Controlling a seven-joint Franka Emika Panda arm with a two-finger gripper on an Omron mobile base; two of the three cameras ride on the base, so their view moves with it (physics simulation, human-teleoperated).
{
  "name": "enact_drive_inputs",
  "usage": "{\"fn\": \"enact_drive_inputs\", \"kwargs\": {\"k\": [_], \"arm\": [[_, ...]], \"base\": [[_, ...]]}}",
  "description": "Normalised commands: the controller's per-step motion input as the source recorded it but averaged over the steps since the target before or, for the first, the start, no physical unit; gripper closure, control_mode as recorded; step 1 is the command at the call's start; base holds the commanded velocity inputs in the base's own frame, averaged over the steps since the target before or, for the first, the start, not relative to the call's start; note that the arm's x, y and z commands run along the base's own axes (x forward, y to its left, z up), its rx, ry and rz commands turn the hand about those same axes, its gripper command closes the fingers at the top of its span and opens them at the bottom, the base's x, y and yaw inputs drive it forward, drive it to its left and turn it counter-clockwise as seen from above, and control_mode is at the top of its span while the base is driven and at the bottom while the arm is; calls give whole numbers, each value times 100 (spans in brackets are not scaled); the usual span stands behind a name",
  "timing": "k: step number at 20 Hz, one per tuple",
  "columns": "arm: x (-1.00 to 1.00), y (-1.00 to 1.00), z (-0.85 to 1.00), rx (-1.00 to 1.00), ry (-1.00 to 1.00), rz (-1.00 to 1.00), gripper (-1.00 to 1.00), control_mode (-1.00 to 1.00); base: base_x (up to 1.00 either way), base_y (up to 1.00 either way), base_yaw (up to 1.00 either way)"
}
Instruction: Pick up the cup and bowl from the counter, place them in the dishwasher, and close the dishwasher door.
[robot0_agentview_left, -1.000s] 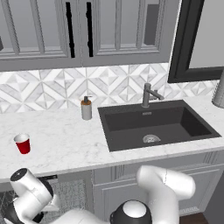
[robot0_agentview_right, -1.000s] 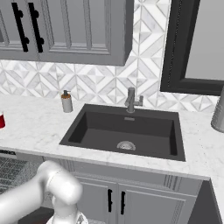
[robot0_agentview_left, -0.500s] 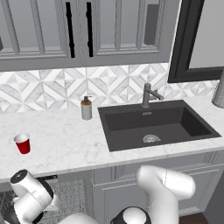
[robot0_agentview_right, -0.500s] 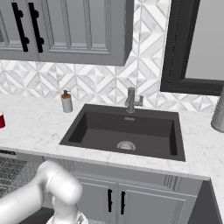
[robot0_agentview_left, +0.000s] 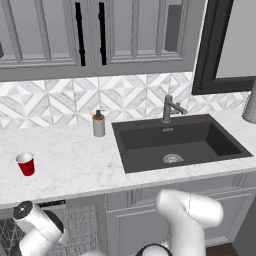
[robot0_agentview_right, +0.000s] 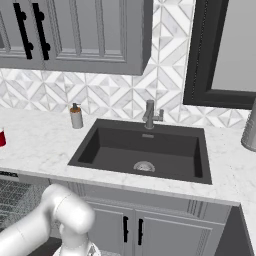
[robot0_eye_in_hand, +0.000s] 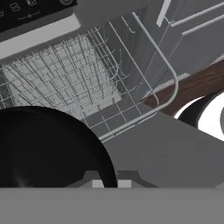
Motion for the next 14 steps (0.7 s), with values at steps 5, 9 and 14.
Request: {"fn": "enact_drive_inputs", "kwargs": {"k": [5, 9, 14], "arm": [[17, 0, -19, 0, -1, -14, 100, -100], [7, 0, -9, 0, 1, -6, 100, -100], [7, 3, -36, -1, 5, -4, 100, -100]], "base": [[0, 0, 0], [0, 0, 0], [0, 0, 0]]}}
